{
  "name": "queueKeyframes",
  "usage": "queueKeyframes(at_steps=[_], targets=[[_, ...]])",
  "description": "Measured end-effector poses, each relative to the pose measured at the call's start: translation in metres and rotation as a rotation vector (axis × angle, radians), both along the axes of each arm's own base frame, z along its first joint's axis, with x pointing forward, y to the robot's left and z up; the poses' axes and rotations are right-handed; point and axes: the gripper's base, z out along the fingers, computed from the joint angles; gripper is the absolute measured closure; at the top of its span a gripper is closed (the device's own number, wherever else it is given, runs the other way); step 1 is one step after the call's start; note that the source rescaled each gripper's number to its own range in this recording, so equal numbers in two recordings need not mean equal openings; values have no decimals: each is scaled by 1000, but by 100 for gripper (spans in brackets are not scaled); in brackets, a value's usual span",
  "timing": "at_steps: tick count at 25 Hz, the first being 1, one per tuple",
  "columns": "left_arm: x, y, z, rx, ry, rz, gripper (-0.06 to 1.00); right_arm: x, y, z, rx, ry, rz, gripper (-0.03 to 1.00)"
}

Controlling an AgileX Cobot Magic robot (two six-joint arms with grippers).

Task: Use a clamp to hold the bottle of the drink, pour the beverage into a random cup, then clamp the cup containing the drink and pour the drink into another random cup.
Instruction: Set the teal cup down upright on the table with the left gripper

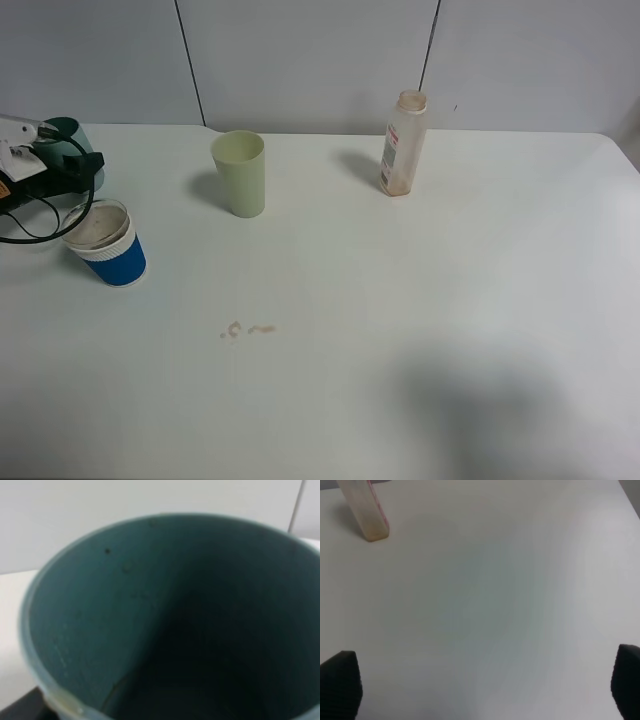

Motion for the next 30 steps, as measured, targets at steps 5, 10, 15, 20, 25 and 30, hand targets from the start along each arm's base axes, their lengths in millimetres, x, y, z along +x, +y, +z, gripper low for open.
queueKeyframes(at_steps=[5, 10, 15, 20, 25, 30], targets=[[0, 0, 1, -97, 23, 24, 93, 0, 0, 0, 0, 0, 0, -3], [1, 1, 4, -133, 40, 36, 93, 0, 0, 0, 0, 0, 0, -3], [1, 1, 5, -125, 48, 32, 93, 0, 0, 0, 0, 0, 0, -3], [0, -1, 5, -114, 54, 4, 92, 0, 0, 0, 0, 0, 0, -3], [0, -3, 5, -109, 56, -12, 70, 0, 0, 0, 0, 0, 0, -3], [-1, -3, 5, -106, 60, -22, 65, 0, 0, 0, 0, 0, 0, -3]])
